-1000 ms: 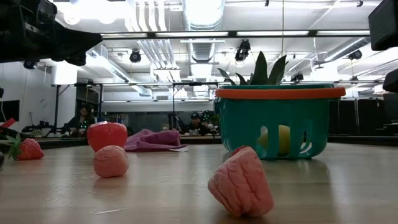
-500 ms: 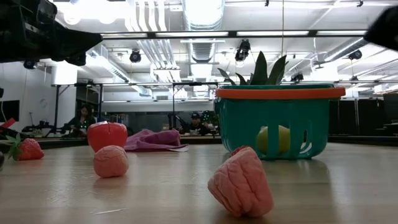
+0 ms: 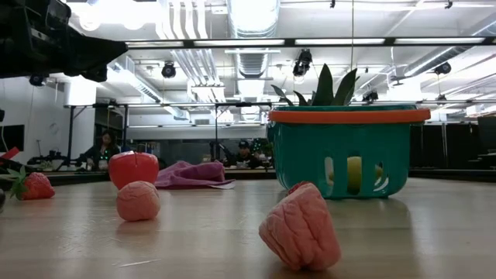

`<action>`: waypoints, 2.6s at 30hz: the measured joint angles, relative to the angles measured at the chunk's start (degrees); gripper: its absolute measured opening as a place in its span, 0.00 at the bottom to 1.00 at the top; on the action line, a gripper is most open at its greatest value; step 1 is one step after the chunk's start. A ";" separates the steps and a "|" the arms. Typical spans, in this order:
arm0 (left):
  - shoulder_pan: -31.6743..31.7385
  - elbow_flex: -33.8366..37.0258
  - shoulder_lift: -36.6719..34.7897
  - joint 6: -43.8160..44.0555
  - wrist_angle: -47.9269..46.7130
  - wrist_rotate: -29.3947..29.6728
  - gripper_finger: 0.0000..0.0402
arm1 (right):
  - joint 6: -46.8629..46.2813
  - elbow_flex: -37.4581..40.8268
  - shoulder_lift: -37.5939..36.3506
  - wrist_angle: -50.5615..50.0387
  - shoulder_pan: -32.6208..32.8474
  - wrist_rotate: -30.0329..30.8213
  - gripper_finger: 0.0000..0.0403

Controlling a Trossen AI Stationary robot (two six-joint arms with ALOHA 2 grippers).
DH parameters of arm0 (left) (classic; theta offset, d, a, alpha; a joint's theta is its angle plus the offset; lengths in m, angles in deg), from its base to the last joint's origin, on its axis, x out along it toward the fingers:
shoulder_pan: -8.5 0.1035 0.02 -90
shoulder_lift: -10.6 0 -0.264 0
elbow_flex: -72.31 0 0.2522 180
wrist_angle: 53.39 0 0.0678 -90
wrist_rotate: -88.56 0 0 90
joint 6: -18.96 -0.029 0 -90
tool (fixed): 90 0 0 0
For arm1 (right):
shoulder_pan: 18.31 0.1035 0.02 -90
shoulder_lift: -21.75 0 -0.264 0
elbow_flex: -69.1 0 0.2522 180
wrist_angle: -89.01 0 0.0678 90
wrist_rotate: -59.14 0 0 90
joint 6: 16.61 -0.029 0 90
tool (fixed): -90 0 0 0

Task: Pick and placing Produce into tupperware
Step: Put the top right pink peach into the blue basket

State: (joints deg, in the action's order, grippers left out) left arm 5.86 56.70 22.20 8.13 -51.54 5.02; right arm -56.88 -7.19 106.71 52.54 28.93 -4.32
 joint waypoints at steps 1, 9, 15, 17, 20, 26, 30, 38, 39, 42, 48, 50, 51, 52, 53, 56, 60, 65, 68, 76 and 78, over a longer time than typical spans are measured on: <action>0.00 0.00 0.00 0.00 -0.04 0.02 0.00 | 0.99 0.01 -0.39 0.80 0.00 0.18 0.20; 0.00 0.00 0.00 0.00 -0.05 0.02 0.00 | 7.45 -0.03 -3.28 4.34 0.00 0.68 0.18; 0.00 0.00 0.00 0.00 -0.04 0.01 0.00 | 10.17 -0.04 -4.50 5.51 0.00 0.65 0.18; 0.00 0.00 0.00 0.00 -0.04 0.01 0.00 | 10.86 -0.04 -4.78 6.03 0.00 0.66 0.17; -0.02 0.00 0.00 0.00 -0.04 0.01 0.00 | 11.78 -0.04 -5.15 6.57 0.00 0.64 0.17; -0.02 0.00 0.00 0.00 -0.04 0.00 0.00 | 14.45 -0.04 -5.21 6.72 -0.02 2.06 0.17; -0.01 0.00 0.00 0.00 -0.05 0.01 0.00 | 16.11 -0.04 -5.21 6.68 -0.27 2.61 0.17; -0.01 0.00 0.00 0.00 -0.04 0.02 0.00 | 18.49 -0.04 -5.21 5.15 -1.48 5.67 0.17; -0.01 0.00 0.00 0.00 -0.04 0.01 0.00 | 18.49 -0.04 -5.21 4.59 -1.71 5.68 0.17; -0.02 0.00 0.00 0.00 -0.05 0.01 0.00 | 18.45 -0.04 -5.21 3.19 -2.67 5.69 0.17; -0.01 0.00 0.00 0.00 -0.04 0.01 0.00 | 18.47 -0.04 -5.21 0.97 -4.57 5.69 0.17; 0.00 0.00 0.00 0.00 -0.04 0.02 0.00 | 18.47 -0.04 -5.21 -0.12 -5.10 5.73 0.17; 0.00 0.00 0.00 0.00 -0.05 0.00 0.00 | 18.47 -0.04 -5.21 -0.48 -5.37 5.73 0.17; 0.00 0.00 0.00 0.00 -0.06 0.01 0.00 | 18.47 -0.01 -5.21 -0.94 -5.69 5.71 0.17; 0.00 0.00 0.00 0.00 -0.04 0.02 0.00 | 18.46 0.10 -5.21 -1.26 -6.03 5.71 0.17; 0.00 0.00 0.00 0.00 -0.04 0.02 0.00 | 19.19 0.50 -5.19 -1.32 -7.00 5.69 0.17; 0.00 0.00 0.00 0.00 -0.04 0.01 0.00 | 21.28 0.69 -5.19 -1.32 -8.05 5.68 0.17; 0.00 0.00 0.02 0.00 -0.06 0.00 0.00 | 21.42 0.69 -5.19 -2.50 -9.48 5.66 0.17; -0.02 0.00 0.01 0.00 -0.05 0.01 0.00 | 21.28 0.76 -5.19 -3.80 -10.17 5.66 0.17; 0.00 0.00 0.02 0.00 -0.05 0.01 0.00 | 21.31 0.95 -5.17 -5.53 -12.12 6.08 0.17; 0.00 0.00 0.02 0.00 -0.04 0.02 0.00 | 21.29 0.95 -5.17 -6.45 -12.73 6.10 0.17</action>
State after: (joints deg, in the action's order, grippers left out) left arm 5.86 56.70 22.22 8.13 -51.58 5.04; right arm -35.60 -6.25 101.54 46.09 16.20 1.79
